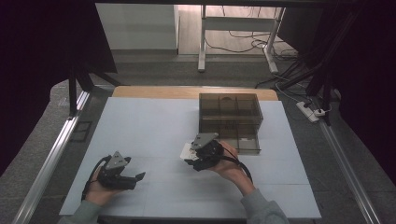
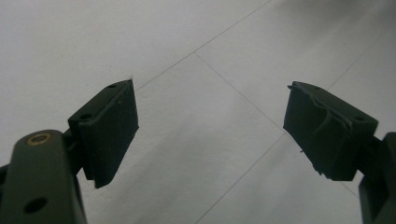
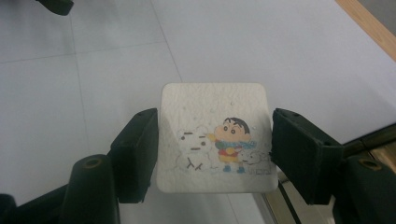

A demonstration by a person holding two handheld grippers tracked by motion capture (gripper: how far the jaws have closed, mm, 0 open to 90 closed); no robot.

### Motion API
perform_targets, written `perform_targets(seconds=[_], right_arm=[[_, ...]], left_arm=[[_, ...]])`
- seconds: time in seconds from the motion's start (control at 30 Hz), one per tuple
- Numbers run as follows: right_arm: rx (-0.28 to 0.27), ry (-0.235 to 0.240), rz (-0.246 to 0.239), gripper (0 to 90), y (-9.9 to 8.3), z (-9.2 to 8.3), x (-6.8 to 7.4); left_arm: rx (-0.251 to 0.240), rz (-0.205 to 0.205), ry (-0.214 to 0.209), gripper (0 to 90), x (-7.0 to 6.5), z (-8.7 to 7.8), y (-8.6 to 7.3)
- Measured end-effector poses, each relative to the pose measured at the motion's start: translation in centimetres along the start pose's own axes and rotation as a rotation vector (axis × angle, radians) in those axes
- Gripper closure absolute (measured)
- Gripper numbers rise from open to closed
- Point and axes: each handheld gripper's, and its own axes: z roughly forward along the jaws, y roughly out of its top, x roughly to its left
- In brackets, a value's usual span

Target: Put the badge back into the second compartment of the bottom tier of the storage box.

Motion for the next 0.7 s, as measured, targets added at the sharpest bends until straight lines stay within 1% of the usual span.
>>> perform_targets(seconds=[0.03, 0.2, 0.37, 0.4, 0.63, 0.67, 0.7], right_arm=[[0.002, -0.004, 0.010, 33.7, -0.2, -0.1, -0.2], [0.004, -0.013, 0.019, 33.7, -0.5, -0.4, -0.7], [0.022, -0.037, 0.031, 33.7, -1.2, -0.8, -1.4], [0.019, -0.041, 0.037, 33.7, -1.4, -0.9, -1.5], [0.014, -0.070, 0.070, 33.7, -2.6, -2.1, -2.8], [0.017, -0.077, 0.076, 33.7, -2.9, -2.5, -3.1], [0.017, -0.077, 0.076, 33.7, -2.9, -2.5, -3.1]], left_arm=[[0.000, 0.000, -0.001, 17.6, 0.0, 0.0, 0.0], [0.000, -0.001, 0.000, 17.6, 0.0, 0.0, 0.0], [-0.001, -0.002, -0.001, 17.6, 0.0, 0.0, 0.0], [-0.002, -0.002, -0.001, 17.6, 0.0, 0.0, 0.0], [-0.003, -0.001, 0.000, 17.6, 0.0, -0.1, 0.0], [-0.004, -0.001, 0.000, 17.6, 0.0, -0.1, 0.0], [-0.004, -0.001, 0.000, 17.6, 0.0, -0.1, 0.0]])
